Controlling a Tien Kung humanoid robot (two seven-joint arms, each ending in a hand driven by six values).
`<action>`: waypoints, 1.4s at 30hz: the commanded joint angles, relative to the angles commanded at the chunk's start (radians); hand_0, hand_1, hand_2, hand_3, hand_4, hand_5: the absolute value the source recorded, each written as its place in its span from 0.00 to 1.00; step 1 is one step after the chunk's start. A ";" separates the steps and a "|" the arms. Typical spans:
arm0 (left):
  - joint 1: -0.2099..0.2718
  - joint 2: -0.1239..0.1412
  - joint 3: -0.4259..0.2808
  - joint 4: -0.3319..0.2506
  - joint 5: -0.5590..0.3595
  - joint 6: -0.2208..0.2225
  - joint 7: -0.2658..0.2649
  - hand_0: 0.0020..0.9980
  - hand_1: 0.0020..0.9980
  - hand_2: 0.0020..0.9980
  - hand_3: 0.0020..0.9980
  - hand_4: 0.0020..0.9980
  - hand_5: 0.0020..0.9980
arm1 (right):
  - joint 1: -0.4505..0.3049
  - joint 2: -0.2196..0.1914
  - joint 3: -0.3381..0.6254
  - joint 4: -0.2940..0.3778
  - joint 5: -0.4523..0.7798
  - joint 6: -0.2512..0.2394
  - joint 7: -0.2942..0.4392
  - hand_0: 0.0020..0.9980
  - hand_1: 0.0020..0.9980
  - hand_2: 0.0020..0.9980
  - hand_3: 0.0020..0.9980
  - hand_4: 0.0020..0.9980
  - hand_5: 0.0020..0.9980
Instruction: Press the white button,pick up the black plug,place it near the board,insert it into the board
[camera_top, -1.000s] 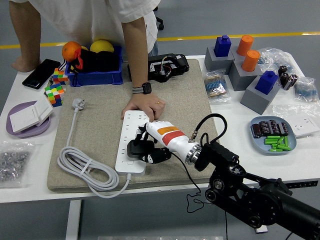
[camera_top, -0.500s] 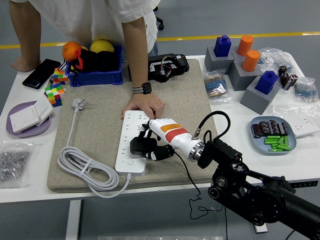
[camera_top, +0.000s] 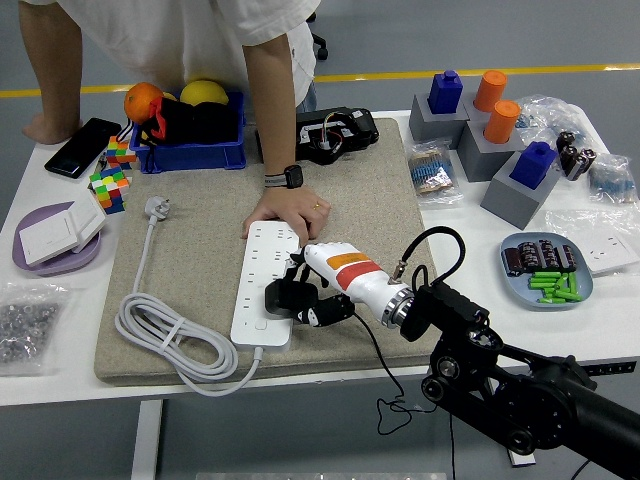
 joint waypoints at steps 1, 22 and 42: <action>0.000 0.000 0.000 0.000 0.000 0.000 0.000 0.65 0.64 0.63 0.68 0.52 0.10 | 0.000 0.000 0.000 0.000 0.000 0.000 0.000 0.30 0.43 0.41 0.46 0.80 0.00; -0.006 0.004 0.005 0.000 -0.008 0.000 0.000 0.65 0.64 0.63 0.68 0.51 0.11 | 0.100 0.014 -0.101 -0.026 0.003 0.009 -0.013 0.30 0.43 0.41 0.46 0.80 0.00; -0.005 0.001 0.000 0.000 -0.003 0.001 -0.001 0.65 0.64 0.63 0.68 0.51 0.11 | 0.070 -0.031 -0.052 -0.009 -0.001 0.009 -0.010 0.30 0.43 0.41 0.46 0.80 0.00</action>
